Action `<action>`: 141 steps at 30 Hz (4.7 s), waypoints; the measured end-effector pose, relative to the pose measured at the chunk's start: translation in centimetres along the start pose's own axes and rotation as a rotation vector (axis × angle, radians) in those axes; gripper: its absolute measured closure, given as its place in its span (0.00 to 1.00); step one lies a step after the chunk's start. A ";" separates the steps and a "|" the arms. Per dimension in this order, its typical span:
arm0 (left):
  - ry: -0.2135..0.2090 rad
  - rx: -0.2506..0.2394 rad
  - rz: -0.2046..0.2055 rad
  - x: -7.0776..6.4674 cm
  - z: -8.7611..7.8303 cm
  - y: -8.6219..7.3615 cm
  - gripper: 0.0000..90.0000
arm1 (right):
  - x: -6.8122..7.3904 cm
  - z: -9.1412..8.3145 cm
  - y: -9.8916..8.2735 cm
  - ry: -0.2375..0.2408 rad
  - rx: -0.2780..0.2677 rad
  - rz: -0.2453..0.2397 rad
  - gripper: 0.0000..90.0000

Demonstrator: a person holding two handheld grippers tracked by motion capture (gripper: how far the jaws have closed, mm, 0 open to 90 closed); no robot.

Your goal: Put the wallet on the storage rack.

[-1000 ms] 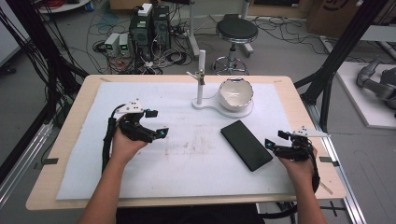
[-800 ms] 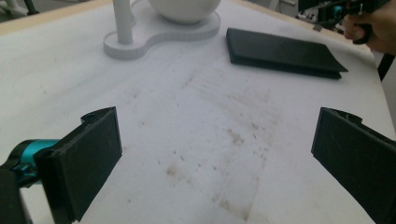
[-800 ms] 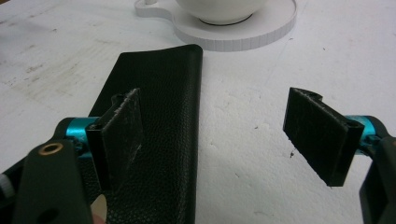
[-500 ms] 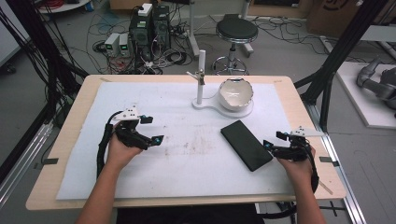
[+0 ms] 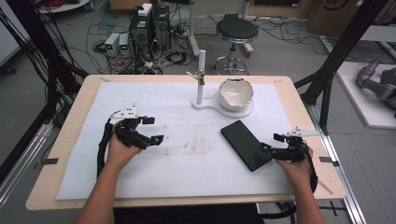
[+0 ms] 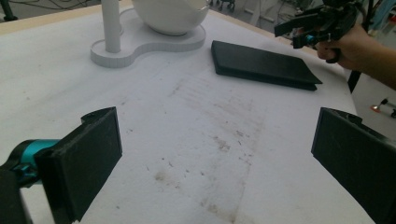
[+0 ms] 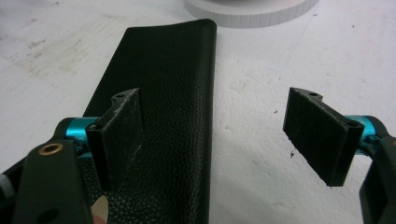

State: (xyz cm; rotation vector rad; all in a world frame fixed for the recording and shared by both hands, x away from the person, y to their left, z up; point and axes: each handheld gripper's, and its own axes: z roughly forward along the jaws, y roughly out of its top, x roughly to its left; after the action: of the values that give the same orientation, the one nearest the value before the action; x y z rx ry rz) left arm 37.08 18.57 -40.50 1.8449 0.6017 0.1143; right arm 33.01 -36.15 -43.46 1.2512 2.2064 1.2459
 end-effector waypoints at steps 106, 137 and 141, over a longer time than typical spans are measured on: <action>-0.286 0.047 0.098 -4.0 6.6 5.6 0.85 | 5.9 -0.3 3.9 0.189 -0.142 -0.252 0.50; 0.087 0.186 0.238 -2.9 9.4 22.6 0.85 | 3.0 0.7 1.7 0.041 -0.054 -0.104 0.26; 0.117 0.232 0.243 -2.8 12.1 23.5 0.85 | 2.9 0.8 1.8 0.043 -0.050 -0.098 0.26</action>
State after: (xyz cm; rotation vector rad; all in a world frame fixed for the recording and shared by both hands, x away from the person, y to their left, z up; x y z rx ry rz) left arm 47.21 1.46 -22.92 2.1441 0.4843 0.3281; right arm 32.76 -32.94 -42.07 1.0932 2.2233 1.2931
